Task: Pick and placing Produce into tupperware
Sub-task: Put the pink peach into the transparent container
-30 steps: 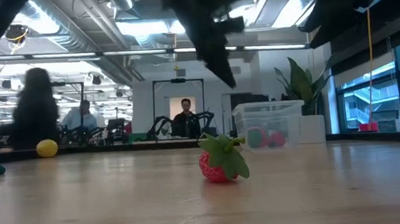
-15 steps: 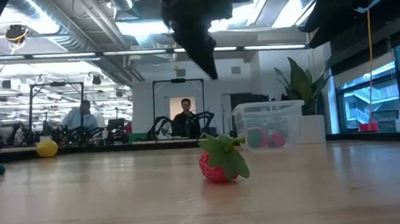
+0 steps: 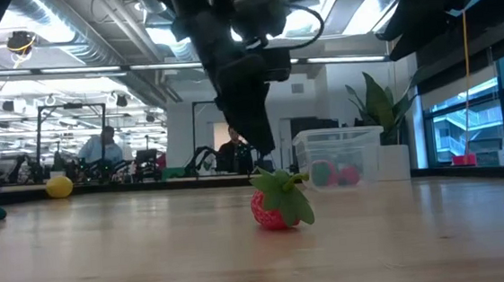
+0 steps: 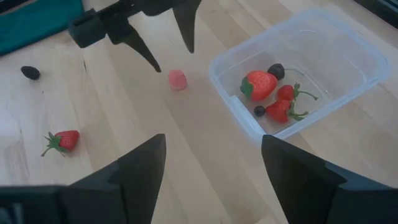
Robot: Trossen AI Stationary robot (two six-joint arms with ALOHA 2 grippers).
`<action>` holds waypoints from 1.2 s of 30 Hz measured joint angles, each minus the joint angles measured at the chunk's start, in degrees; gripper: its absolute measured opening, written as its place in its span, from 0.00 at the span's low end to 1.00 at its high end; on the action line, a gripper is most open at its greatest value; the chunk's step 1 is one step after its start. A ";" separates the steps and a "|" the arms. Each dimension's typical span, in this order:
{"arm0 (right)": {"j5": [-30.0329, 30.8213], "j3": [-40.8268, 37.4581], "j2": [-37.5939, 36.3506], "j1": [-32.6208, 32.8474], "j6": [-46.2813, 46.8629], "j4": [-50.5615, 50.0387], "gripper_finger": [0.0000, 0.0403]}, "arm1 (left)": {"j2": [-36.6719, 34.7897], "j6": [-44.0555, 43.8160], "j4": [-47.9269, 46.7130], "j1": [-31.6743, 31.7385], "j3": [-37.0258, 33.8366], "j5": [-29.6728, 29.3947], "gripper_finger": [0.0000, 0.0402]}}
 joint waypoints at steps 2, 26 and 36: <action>0.00 0.00 0.00 0.00 0.05 0.01 0.66 | 0.00 -0.11 0.15 -0.31 -0.81 0.02 0.62; 0.00 0.00 0.00 0.00 0.16 0.46 0.66 | 0.00 -1.13 13.46 -2.57 -9.04 -4.66 0.52; 0.02 0.00 0.00 0.00 0.16 0.57 0.66 | 0.02 -1.11 13.48 -2.42 -9.04 -4.66 0.47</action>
